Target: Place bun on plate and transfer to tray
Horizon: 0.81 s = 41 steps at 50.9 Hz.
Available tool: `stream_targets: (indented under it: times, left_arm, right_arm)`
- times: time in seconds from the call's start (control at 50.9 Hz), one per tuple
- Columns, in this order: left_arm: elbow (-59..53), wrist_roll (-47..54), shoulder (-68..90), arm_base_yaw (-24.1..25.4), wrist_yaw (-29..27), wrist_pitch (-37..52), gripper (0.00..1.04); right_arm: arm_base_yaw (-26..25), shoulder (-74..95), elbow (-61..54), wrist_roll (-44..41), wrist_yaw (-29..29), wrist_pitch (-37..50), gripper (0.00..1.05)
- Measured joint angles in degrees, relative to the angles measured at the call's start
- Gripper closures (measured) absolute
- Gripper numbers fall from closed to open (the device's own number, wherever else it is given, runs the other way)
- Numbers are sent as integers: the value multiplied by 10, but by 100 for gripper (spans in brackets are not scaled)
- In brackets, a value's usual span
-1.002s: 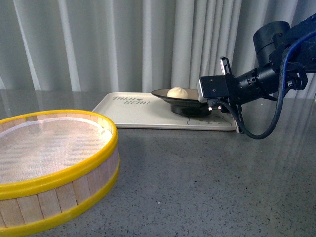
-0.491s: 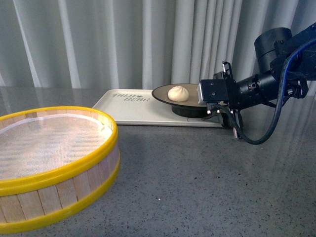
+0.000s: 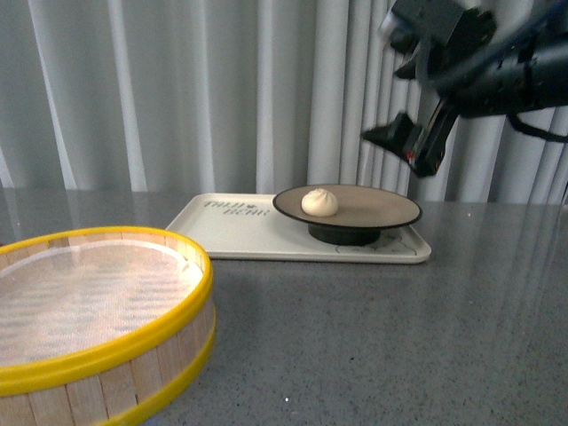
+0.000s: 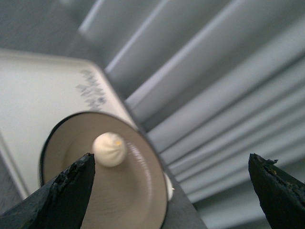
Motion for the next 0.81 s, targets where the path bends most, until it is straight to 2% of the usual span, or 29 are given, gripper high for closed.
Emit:
stream_targets:
  times: [0.059, 0.098, 0.138, 0.196, 0.216, 0.236, 0.275, 0.452, 0.707, 0.805]
  left_arm:
    - [0, 0, 0, 0, 0, 0, 7]
    - [0, 0, 0, 0, 0, 0, 7]
    - [0, 0, 0, 0, 0, 0, 7]
    - [0, 0, 0, 0, 0, 0, 7]
    - [0, 0, 0, 0, 0, 0, 7]
    - [0, 0, 0, 0, 0, 0, 7]
    - [0, 0, 0, 0, -1, 0, 7]
    - [0, 0, 0, 0, 0, 0, 7]
    - [0, 0, 0, 0, 0, 0, 7]
    - [0, 0, 0, 0, 0, 0, 7]
  right_arm:
    - [-3, -40, -14, 129, 28, 37, 9]
    - [-5, -52, -14, 172, 30, 40, 9]
    - [-1, -60, -20, 203, 62, 40, 12]
    - [3, -80, -66, 298, 210, 67, 22]
    - [3, -83, -77, 306, 221, 73, 24]
    - [3, -91, -100, 339, 263, 85, 27]
    - [3, -107, -149, 381, 305, 108, 34]
    - [-11, -183, -320, 446, 318, 186, 61]
    - [-28, -283, -494, 463, 299, 259, 102]
    - [-37, -329, -568, 465, 294, 280, 103]
